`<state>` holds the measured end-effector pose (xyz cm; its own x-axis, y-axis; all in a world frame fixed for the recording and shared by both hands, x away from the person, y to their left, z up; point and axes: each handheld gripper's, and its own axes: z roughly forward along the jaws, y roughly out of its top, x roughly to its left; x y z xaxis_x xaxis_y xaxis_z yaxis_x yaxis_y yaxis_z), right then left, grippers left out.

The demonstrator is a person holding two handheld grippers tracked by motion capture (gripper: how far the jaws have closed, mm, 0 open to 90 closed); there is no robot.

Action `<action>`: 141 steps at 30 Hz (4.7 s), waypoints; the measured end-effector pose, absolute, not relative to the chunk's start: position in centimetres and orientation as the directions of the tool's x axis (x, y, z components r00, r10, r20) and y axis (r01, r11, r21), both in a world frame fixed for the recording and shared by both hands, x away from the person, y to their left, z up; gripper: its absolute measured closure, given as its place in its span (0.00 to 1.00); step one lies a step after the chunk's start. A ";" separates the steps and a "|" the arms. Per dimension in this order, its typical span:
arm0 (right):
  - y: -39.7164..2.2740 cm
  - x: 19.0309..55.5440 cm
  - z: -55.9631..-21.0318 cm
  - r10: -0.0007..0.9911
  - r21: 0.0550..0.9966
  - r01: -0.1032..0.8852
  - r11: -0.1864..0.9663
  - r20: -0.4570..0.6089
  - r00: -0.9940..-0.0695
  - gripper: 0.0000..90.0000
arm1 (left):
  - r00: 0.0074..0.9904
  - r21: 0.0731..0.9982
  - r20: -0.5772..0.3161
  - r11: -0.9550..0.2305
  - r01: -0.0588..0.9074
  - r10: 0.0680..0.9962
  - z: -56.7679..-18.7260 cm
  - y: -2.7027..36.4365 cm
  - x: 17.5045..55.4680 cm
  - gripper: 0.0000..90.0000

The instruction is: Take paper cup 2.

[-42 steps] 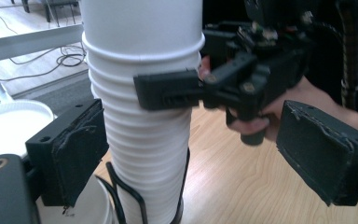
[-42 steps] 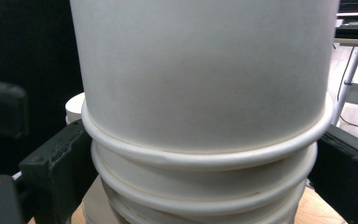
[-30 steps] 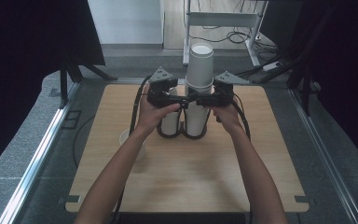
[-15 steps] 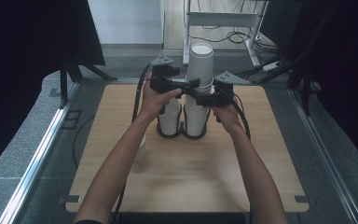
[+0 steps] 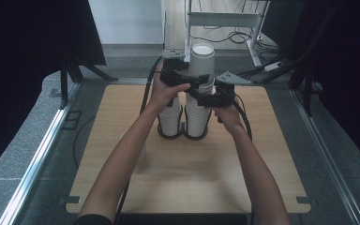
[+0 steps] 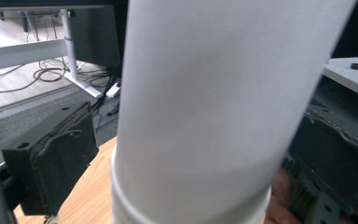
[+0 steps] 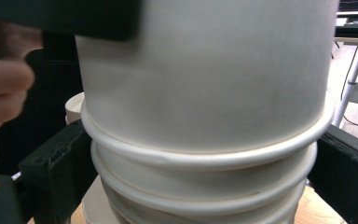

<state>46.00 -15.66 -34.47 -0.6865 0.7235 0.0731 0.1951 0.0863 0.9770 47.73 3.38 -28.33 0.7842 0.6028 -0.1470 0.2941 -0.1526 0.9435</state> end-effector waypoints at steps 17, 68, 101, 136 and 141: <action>-15.6 46.0 -34.5 0.726 0.977 0.198 0.084 0.076 -0.683 0.04 | 0.767 0.950 -0.096 -0.173 0.262 0.635 -28.8 1.5 48.4 0.12; -15.6 45.9 -34.6 0.727 0.979 0.188 0.079 0.072 -0.682 0.04 | 0.764 0.996 -0.079 0.030 0.078 0.640 -21.0 7.6 44.0 0.14; -15.5 45.7 -34.5 0.739 0.978 0.188 0.086 0.064 -0.671 0.03 | 0.823 0.992 -0.097 -0.015 0.127 0.559 -29.3 8.0 38.0 0.14; -18.2 42.6 -34.4 0.750 0.987 0.143 0.075 0.039 -0.661 0.06 | 0.834 0.986 -0.115 -0.043 0.164 0.539 -34.0 8.6 35.0 0.14; -19.0 41.1 -34.8 0.748 0.989 0.131 0.065 0.039 -0.663 0.07 | 0.833 0.983 -0.126 -0.048 0.179 0.538 -34.9 8.9 34.5 0.14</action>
